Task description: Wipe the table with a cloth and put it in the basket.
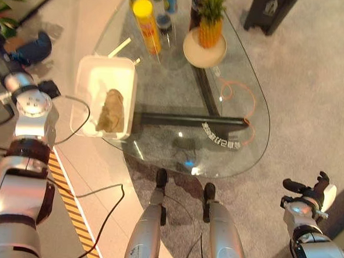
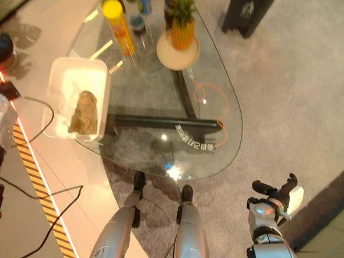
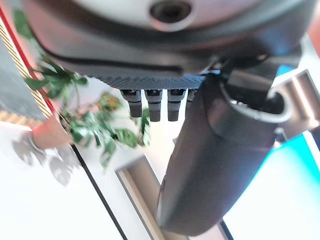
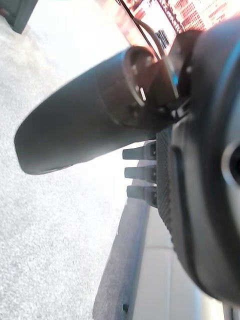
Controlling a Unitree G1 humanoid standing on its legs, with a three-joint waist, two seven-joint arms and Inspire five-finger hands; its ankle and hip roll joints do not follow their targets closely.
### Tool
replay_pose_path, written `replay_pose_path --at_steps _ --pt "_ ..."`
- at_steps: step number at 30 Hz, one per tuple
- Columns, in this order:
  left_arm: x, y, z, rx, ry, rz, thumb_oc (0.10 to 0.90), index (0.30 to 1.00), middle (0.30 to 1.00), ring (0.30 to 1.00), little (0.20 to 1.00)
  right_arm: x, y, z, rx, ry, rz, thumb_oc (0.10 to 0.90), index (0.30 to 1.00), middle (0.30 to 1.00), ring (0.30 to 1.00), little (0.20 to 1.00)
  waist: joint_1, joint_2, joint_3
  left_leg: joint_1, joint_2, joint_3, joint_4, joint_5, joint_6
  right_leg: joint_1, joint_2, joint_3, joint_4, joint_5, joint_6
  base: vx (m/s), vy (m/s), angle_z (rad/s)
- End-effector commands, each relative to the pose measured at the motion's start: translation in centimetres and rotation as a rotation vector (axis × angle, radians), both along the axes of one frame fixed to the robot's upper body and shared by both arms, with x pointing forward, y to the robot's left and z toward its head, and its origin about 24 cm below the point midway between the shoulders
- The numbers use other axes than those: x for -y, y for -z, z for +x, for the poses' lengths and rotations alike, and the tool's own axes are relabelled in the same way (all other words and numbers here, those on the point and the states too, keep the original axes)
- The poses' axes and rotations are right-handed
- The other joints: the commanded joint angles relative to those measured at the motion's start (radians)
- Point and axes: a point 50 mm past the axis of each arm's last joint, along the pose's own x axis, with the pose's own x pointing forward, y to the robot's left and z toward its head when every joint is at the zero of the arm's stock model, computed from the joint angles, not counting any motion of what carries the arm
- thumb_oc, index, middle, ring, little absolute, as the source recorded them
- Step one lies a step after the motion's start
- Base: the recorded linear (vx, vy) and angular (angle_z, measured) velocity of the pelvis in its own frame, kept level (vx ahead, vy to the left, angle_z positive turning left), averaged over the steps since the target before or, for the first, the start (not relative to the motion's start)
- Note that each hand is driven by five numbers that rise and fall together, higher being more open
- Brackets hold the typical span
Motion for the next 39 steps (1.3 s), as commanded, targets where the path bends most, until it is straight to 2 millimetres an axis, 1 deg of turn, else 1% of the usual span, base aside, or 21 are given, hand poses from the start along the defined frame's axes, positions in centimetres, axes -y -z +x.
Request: replay_pose_path --at_steps 1,2,3,5,6,7,8,9,10,12,14,15,17,18,19,21,25,27,32,36,39 --pt "-1.8 2.0 -1.8 0.044 0.022 -0.091 0.800 0.900 0.900 0.900 0.900 1.3 2.4 -4.7 -0.131 0.012 -0.027 0.800 0.900 0.900 0.900 0.900 0.013 -0.062 -0.186 0.141 -0.097 0.036 -0.017 -0.182 0.031 0.148 0.002 0.007 -0.326 0.151 0.038 0.10 -0.069 0.19" --pt "-1.8 4.3 -2.2 -0.021 0.054 -0.135 0.800 0.900 0.900 0.900 0.900 1.0 3.1 -5.3 -0.159 0.003 0.000 0.800 0.900 0.900 0.900 0.900 0.019 -0.064 -0.202 0.159 -0.095 0.031 -0.026 -0.182 0.031 0.170 0.000 0.001 -0.338 0.152 0.040 0.07 -0.058 0.18" --pt "-1.6 5.3 -2.4 -0.044 0.061 -0.139 0.800 0.900 0.900 0.900 0.900 0.8 3.4 -5.6 -0.172 0.001 0.008 0.800 0.900 0.900 0.900 0.900 0.020 -0.065 -0.209 0.168 -0.095 0.029 -0.030 -0.182 0.032 0.180 0.001 -0.001 -0.343 0.154 0.040 0.07 -0.058 0.08" --pt "-1.0 9.1 -3.2 -0.168 0.104 -0.160 0.800 0.900 0.900 0.900 0.900 0.0 4.7 -6.6 -0.220 -0.007 0.068 0.800 0.900 0.900 0.900 0.900 0.028 -0.068 -0.234 0.193 -0.094 0.021 -0.040 -0.182 0.033 0.214 0.000 -0.008 -0.362 0.160 0.043 0.09 -0.059 0.11" --pt "-0.2 11.8 -4.1 -0.254 0.138 -0.174 0.800 0.900 0.900 0.900 0.900 -0.4 5.6 -7.5 -0.262 -0.014 0.098 0.800 0.900 0.900 0.900 0.900 0.034 -0.073 -0.256 0.210 -0.093 0.018 -0.047 -0.182 0.034 0.236 0.000 -0.012 -0.376 0.166 0.045 0.16 -0.063 0.23" --pt "0.1 15.1 -5.6 -0.340 0.142 -0.243 0.800 0.900 0.900 0.900 0.900 -0.8 6.5 -8.7 -0.322 -0.029 0.141 0.800 0.900 0.900 0.900 0.900 0.040 -0.076 -0.284 0.232 -0.091 0.015 -0.050 -0.187 0.033 0.267 -0.002 -0.016 -0.392 0.170 0.048 0.18 -0.044 0.23" --pt "0.4 17.1 -6.7 -0.403 0.143 -0.267 0.800 0.900 0.900 0.900 0.900 -1.2 7.1 -9.5 -0.365 -0.049 0.156 0.800 0.900 0.900 0.900 0.900 0.042 -0.076 -0.300 0.244 -0.089 0.014 -0.050 -0.191 0.032 0.284 -0.001 -0.018 -0.399 0.170 0.050 0.16 -0.025 0.12" --pt "0.5 18.4 -7.6 -0.454 0.145 -0.279 0.800 0.900 0.900 0.900 0.900 -1.4 7.5 -10.0 -0.393 -0.057 0.171 0.800 0.900 0.900 0.900 0.900 0.045 -0.076 -0.312 0.254 -0.087 0.015 -0.050 -0.194 0.032 0.299 -0.001 -0.021 -0.406 0.170 0.050 0.14 -0.022 0.06" --pt "0.9 20.6 -8.8 -0.554 0.150 -0.306 0.800 0.900 0.900 0.900 0.900 -1.7 8.1 -10.8 -0.433 -0.063 0.191 0.800 0.900 0.900 0.900 0.900 0.048 -0.078 -0.330 0.266 -0.085 0.014 -0.050 -0.198 0.031 0.316 -0.002 -0.026 -0.413 0.170 0.050 0.13 -0.028 0.04" --pt "1.4 23.4 -10.9 -0.674 0.144 -0.345 0.800 0.900 0.900 0.900 0.900 -2.2 8.7 -11.5 -0.488 -0.085 0.219 0.800 0.900 0.900 0.900 0.900 0.051 -0.082 -0.349 0.288 -0.082 0.016 -0.050 -0.205 0.030 0.343 -0.001 -0.030 -0.424 0.168 0.051 0.11 -0.024 0.08" --pt "1.6 25.4 -12.8 -0.774 0.131 -0.379 0.800 0.900 0.900 0.900 0.900 -2.4 9.1 -12.3 -0.527 -0.089 0.245 0.800 0.900 0.900 0.900 0.900 0.051 -0.086 -0.361 0.301 -0.077 0.023 -0.050 -0.210 0.028 0.359 -0.003 -0.033 -0.431 0.168 0.052 0.08 -0.015 0.08" --pt "2.1 27.1 -14.3 -0.887 0.140 -0.389 0.800 0.900 0.900 0.900 0.900 -2.6 9.4 -12.7 -0.572 -0.116 0.250 0.800 0.900 0.900 0.900 0.900 0.051 -0.088 -0.369 0.313 -0.073 0.029 -0.050 -0.214 0.026 0.372 -0.004 -0.038 -0.436 0.166 0.052 0.07 -0.015 0.02" --pt "2.7 28.6 -16.0 -0.986 0.158 -0.408 0.800 0.900 0.900 0.900 0.900 -2.7 9.7 -13.2 -0.611 -0.140 0.268 0.800 0.900 0.900 0.900 0.900 0.053 -0.091 -0.377 0.324 -0.068 0.035 -0.050 -0.219 0.026 0.385 -0.004 -0.039 -0.443 0.167 0.052 0.07 -0.012 0.00" --pt "3.2 30.4 -18.3 -1.107 0.166 -0.459 0.800 0.900 0.900 0.900 0.900 -3.0 10.0 -13.6 -0.645 -0.164 0.283 0.800 0.900 0.900 0.900 0.900 0.052 -0.094 -0.384 0.338 -0.064 0.041 -0.050 -0.224 0.025 0.399 -0.004 -0.042 -0.448 0.165 0.053 0.06 -0.005 -0.02" --pt "3.2 30.4 -18.3 -1.107 0.166 -0.459 0.800 0.900 0.900 0.900 0.900 -3.0 10.0 -13.6 -0.645 -0.164 0.283 0.800 0.900 0.900 0.900 0.900 0.052 -0.094 -0.384 0.338 -0.064 0.041 -0.050 -0.224 0.025 0.400 -0.004 -0.042 -0.448 0.165 0.053 0.07 -0.004 -0.04" --pt "4.0 32.0 -20.9 -1.241 0.184 -0.533 0.800 0.900 0.900 0.900 0.900 -3.6 10.5 -14.2 -0.725 -0.228 0.317 0.800 0.900 0.900 0.900 0.900 0.052 -0.097 -0.391 0.350 -0.059 0.051 -0.050 -0.230 0.026 0.410 -0.006 -0.046 -0.451 0.162 0.053 0.05 -0.002 -0.05" --pt "4.8 33.2 -23.0 -1.388 0.236 -0.582 0.800 0.900 0.900 0.900 0.900 -4.4 11.0 -14.3 -0.795 -0.290 0.350 0.800 0.900 0.900 0.900 0.900 0.047 -0.100 -0.392 0.362 -0.050 0.063 -0.050 -0.234 0.024 0.418 -0.003 -0.043 -0.451 0.160 0.050 0.04 0.004 -0.04" --pt "5.7 33.9 -24.2 -1.483 0.298 -0.600 0.800 0.900 0.900 0.900 0.900 -4.9 11.3 -14.6 -0.856 -0.346 0.369 0.800 0.900 0.900 0.900 0.900 0.045 -0.100 -0.390 0.372 -0.047 0.067 -0.050 -0.240 0.025 0.426 -0.001 -0.038 -0.449 0.154 0.048 0.04 0.015 -0.01" --pt "6.9 34.5 -25.0 -1.560 0.379 -0.587 0.800 0.900 0.900 0.900 0.900 -5.9 12.0 -15.7 -0.965 -0.417 0.439 0.800 0.900 0.900 0.900 0.900 0.044 -0.100 -0.388 0.381 -0.045 0.068 -0.050 -0.245 0.027 0.434 -0.002 -0.039 -0.453 0.153 0.047 0.00 0.000 0.00" --pt "7.8 34.8 -24.5 -1.580 0.435 -0.557 0.800 0.900 0.900 0.900 0.900 -6.9 12.5 -16.3 -1.059 -0.505 0.483 0.800 0.900 0.900 0.900 0.900 0.047 -0.099 -0.386 0.385 -0.045 0.064 -0.050 -0.246 0.028 0.439 -0.003 -0.039 -0.457 0.154 0.047 0.01 0.009 -0.03" --pt "8.3 34.8 -24.2 -1.567 0.437 -0.572 0.800 0.900 0.900 0.900 0.900 -7.3 12.7 -16.4 -1.079 -0.528 0.497 0.800 0.900 0.900 0.900 0.900 0.048 -0.097 -0.384 0.388 -0.047 0.061 -0.050 -0.248 0.030 0.443 -0.005 -0.042 -0.456 0.151 0.047 0.01 0.009 -0.02"
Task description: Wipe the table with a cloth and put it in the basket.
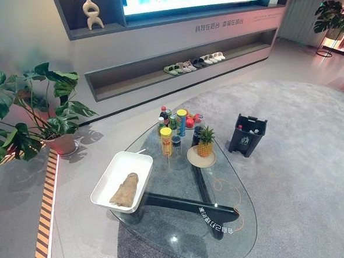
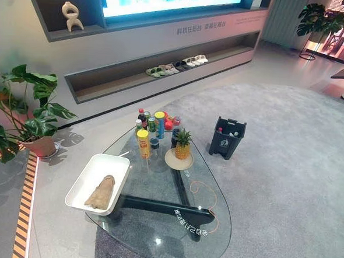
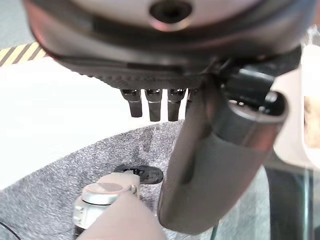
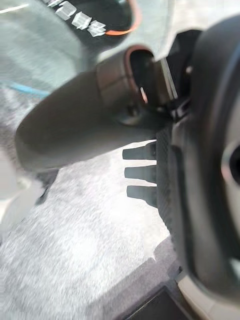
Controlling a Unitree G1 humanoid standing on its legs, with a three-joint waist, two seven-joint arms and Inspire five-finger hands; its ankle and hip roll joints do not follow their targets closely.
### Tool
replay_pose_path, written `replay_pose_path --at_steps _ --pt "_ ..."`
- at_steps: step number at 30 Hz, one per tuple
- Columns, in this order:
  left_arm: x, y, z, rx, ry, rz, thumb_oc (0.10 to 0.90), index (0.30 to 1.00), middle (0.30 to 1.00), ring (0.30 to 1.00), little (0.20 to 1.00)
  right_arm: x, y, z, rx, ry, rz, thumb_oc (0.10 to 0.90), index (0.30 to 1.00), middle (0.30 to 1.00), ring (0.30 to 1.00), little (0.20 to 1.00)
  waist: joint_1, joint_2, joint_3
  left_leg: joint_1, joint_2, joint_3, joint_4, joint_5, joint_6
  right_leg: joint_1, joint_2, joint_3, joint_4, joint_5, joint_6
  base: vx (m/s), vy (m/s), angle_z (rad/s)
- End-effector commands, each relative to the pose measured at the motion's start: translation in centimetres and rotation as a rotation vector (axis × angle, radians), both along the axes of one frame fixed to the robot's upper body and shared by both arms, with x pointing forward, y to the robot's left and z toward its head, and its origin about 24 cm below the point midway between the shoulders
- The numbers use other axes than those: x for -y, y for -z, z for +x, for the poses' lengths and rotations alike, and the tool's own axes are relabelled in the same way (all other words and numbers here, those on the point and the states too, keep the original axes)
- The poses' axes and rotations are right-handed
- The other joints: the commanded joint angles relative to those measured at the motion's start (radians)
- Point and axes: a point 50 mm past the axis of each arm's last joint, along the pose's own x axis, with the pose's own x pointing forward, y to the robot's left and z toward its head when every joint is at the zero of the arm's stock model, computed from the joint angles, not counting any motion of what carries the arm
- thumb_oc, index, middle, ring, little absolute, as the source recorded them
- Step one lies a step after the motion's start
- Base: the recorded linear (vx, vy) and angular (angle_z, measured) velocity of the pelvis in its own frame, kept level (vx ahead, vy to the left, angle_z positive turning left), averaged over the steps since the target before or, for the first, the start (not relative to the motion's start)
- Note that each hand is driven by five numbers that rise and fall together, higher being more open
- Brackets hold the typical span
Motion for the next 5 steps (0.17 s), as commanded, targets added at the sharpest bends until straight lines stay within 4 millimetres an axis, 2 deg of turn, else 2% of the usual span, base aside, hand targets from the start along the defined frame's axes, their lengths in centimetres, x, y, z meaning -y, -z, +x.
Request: replay_pose_path --at_steps 1,5 --pt "-0.30 -0.57 2.52 0.050 0.012 0.022 0.800 0.900 0.900 0.900 0.900 -0.47 -0.01 0.95 -0.039 -0.070 0.008 0.800 0.900 0.900 0.900 0.900 0.019 -0.025 0.032 0.099 -0.044 0.073 0.005 -0.151 0.021 -0.055 -0.023 0.024 0.006 0.050 0.038 0.00 0.000 0.00" --pt "0.05 -0.55 2.88 0.058 0.033 0.012 0.800 0.900 0.900 0.900 0.900 -0.75 0.05 1.18 -0.034 -0.078 0.016 0.800 0.900 0.900 0.900 0.900 0.014 -0.022 0.037 0.102 -0.044 0.071 0.005 -0.153 0.023 -0.055 -0.023 0.029 0.006 0.050 0.036 0.00 0.000 0.00"
